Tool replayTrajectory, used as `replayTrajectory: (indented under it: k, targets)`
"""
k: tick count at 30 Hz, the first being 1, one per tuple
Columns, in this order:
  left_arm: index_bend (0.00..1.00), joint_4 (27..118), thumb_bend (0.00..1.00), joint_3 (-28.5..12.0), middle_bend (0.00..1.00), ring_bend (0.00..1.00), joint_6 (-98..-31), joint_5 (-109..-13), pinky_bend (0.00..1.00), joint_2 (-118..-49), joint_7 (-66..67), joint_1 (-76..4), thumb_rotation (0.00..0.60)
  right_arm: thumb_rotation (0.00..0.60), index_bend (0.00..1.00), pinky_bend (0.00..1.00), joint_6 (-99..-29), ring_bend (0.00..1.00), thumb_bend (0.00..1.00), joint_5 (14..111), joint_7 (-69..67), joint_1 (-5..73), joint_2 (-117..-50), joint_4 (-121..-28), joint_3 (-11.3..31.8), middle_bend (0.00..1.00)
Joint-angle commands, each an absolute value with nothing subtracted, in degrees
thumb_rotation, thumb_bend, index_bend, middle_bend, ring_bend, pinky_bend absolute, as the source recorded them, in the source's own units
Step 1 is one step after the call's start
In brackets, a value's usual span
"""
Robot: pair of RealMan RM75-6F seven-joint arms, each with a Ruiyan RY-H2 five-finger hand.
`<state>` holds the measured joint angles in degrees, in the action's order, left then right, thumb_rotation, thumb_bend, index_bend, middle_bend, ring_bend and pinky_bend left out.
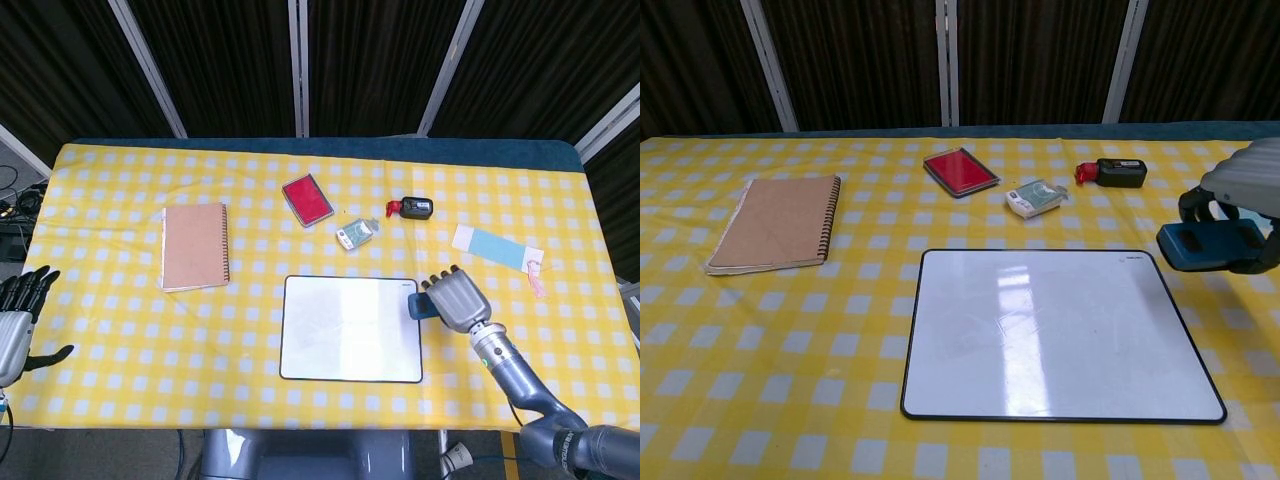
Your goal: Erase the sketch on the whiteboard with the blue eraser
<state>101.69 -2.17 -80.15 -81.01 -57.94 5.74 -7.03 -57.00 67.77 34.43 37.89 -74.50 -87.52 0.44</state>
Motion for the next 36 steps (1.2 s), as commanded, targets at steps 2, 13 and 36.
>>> replayTrajectory:
  k: [2,13,36]
  targets:
    - [0.0,101.7,0.0,-2.2,0.0,0.0,-79.9,-80.9,0.0,-58.0,5.9,-7.2,0.6,0.6,0.62,0.4,-52.6,0.52,0.72,58.9,31.7,37.1,-77.7,-77.8,2.7,0.61]
    - [0.0,101.6,0.0,-2.3,0.0,0.0,-79.5,-80.3,0.0,-58.5,7.0,-7.4,0.6,0.6,0.19,0.22,-48.1,0.3,0.11,56.0,27.1,36.4,-80.9,-73.2,3.2,0.29]
    - [0.0,100.7,0.0,-2.0,0.0,0.0,-81.3,-82.7,0.0,-58.2,4.2,-6.7,0.6,0.6,0.02,0.0,-79.4,0.0,0.0,87.3,8.3,20.7,-69.4,-86.3,-3.1,0.0]
